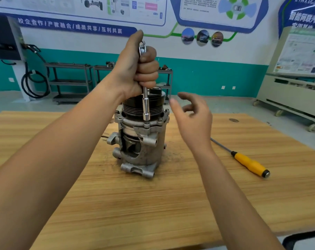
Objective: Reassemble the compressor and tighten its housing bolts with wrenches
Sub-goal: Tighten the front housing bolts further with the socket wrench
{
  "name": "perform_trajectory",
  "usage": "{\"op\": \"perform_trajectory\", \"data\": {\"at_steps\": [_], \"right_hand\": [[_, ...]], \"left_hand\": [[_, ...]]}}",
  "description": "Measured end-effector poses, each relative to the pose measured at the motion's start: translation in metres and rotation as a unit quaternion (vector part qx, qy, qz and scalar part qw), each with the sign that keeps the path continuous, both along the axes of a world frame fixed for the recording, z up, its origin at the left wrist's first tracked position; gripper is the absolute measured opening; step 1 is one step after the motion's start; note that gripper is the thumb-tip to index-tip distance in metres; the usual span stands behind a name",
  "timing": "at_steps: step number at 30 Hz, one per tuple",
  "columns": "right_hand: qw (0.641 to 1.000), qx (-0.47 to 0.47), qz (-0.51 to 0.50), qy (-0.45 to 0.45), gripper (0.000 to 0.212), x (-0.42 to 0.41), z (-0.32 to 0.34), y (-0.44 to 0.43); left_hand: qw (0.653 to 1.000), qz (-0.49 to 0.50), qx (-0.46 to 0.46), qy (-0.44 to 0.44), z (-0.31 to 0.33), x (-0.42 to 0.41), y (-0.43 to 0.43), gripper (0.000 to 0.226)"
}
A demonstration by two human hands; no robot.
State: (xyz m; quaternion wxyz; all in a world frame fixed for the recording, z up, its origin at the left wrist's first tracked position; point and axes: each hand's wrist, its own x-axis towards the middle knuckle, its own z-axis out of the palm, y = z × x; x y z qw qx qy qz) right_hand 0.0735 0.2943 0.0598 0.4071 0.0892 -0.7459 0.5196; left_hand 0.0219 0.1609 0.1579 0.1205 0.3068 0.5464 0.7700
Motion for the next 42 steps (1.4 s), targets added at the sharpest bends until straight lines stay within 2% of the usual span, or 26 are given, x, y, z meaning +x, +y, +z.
{"op": "perform_trajectory", "data": {"at_steps": [1, 3, 6, 8, 11, 14, 15, 17, 18, 19, 21, 22, 24, 26, 27, 28, 29, 30, 32, 33, 34, 35, 37, 39, 41, 42], "right_hand": [[0.999, 0.018, 0.034, 0.0, 0.003, 0.002, 0.015, -0.001], [0.993, 0.07, 0.091, -0.038, 0.015, 0.002, 0.037, -0.006], [0.98, 0.139, 0.104, -0.098, 0.023, -0.003, 0.054, -0.013], [0.974, 0.14, 0.124, -0.128, 0.019, -0.003, 0.057, -0.014], [0.966, 0.151, 0.147, -0.148, 0.016, -0.004, 0.056, -0.015], [0.97, 0.133, 0.137, -0.149, 0.016, -0.007, 0.056, -0.018], [0.971, 0.13, 0.138, -0.148, 0.013, -0.007, 0.056, -0.019], [0.972, 0.133, 0.141, -0.135, 0.008, -0.008, 0.055, -0.02], [0.973, 0.132, 0.142, -0.127, 0.007, -0.009, 0.055, -0.02], [0.974, 0.127, 0.14, -0.122, 0.007, -0.009, 0.054, -0.02], [0.977, 0.121, 0.134, -0.116, 0.014, -0.01, 0.054, -0.021], [0.977, 0.114, 0.137, -0.116, 0.018, -0.01, 0.054, -0.021], [0.975, 0.087, 0.165, -0.117, 0.015, -0.009, 0.057, -0.024], [0.971, 0.066, 0.203, -0.11, 0.013, -0.009, 0.061, -0.027], [0.97, 0.065, 0.212, -0.104, 0.017, -0.008, 0.063, -0.028], [0.97, 0.071, 0.212, -0.099, 0.019, -0.009, 0.065, -0.029], [0.97, 0.077, 0.208, -0.096, 0.021, -0.009, 0.065, -0.029], [0.971, 0.08, 0.202, -0.095, 0.022, -0.009, 0.066, -0.03], [0.974, 0.079, 0.19, -0.095, 0.021, -0.01, 0.066, -0.03], [0.976, 0.085, 0.18, -0.091, 0.02, -0.01, 0.066, -0.031], [0.978, 0.095, 0.167, -0.084, 0.02, -0.009, 0.066, -0.032], [0.979, 0.104, 0.155, -0.076, 0.021, -0.009, 0.065, -0.033], [0.981, 0.105, 0.15, -0.067, 0.028, -0.009, 0.064, -0.033], [0.982, 0.106, 0.144, -0.066, 0.036, -0.011, 0.064, -0.032], [0.984, 0.101, 0.135, -0.063, 0.035, -0.014, 0.064, -0.03], [0.984, 0.092, 0.138, -0.061, 0.03, -0.015, 0.064, -0.03]], "left_hand": [[0.999, -0.031, -0.007, -0.002, 0.001, -0.002, -0.002, 0.071], [0.998, -0.063, -0.024, -0.009, 0.003, -0.005, -0.003, 0.071], [0.995, -0.067, -0.069, -0.01, 0.009, -0.004, -0.007, 0.067], [0.993, -0.036, -0.109, -0.014, 0.015, -0.002, -0.012, 0.067], [0.969, 0.1, -0.223, 0.026, 0.024, 0.007, -0.009, 0.057], [0.894, 0.273, -0.328, 0.134, 0.026, 0.019, 0.002, 0.032], [0.848, 0.328, -0.37, 0.192, 0.024, 0.021, 0.003, 0.026], [0.721, 0.425, -0.451, 0.31, 0.021, 0.023, 0.003, 0.028], [0.677, 0.459, -0.46, 0.346, 0.02, 0.024, 0.004, 0.028], [0.657, 0.481, -0.453, 0.364, 0.02, 0.024, 0.004, 0.028], [0.665, 0.486, -0.432, 0.367, 0.022, 0.023, 0.003, 0.034], [0.691, 0.467, -0.416, 0.362, 0.024, 0.024, 0.002, 0.028], [0.769, 0.393, -0.369, 0.343, 0.028, 0.026, -0.002, 0.012], [0.856, 0.279, -0.316, 0.3, 0.03, 0.032, -0.007, 0.014], [0.889, 0.222, -0.291, 0.276, 0.031, 0.032, -0.011, 0.017], [0.907, 0.181, -0.282, 0.257, 0.032, 0.032, -0.014, 0.018], [0.909, 0.161, -0.292, 0.25, 0.034, 0.032, -0.017, 0.018], [0.893, 0.171, -0.325, 0.261, 0.037, 0.032, -0.019, 0.017], [0.8, 0.257, -0.432, 0.327, 0.044, 0.034, -0.014, 0.016], [0.75, 0.308, -0.47, 0.349, 0.047, 0.035, -0.007, 0.025], [0.716, 0.359, -0.484, 0.353, 0.047, 0.035, 0.002, 0.037], [0.704, 0.398, -0.48, 0.34, 0.046, 0.037, 0.011, 0.045], [0.726, 0.453, -0.415, 0.307, 0.035, 0.035, 0.027, 0.048], [0.761, 0.498, -0.298, 0.291, 0.027, 0.027, 0.034, 0.047], [0.798, 0.477, -0.222, 0.293, 0.025, 0.022, 0.031, 0.049], [0.834, 0.425, -0.199, 0.289, 0.026, 0.021, 0.027, 0.049]]}}
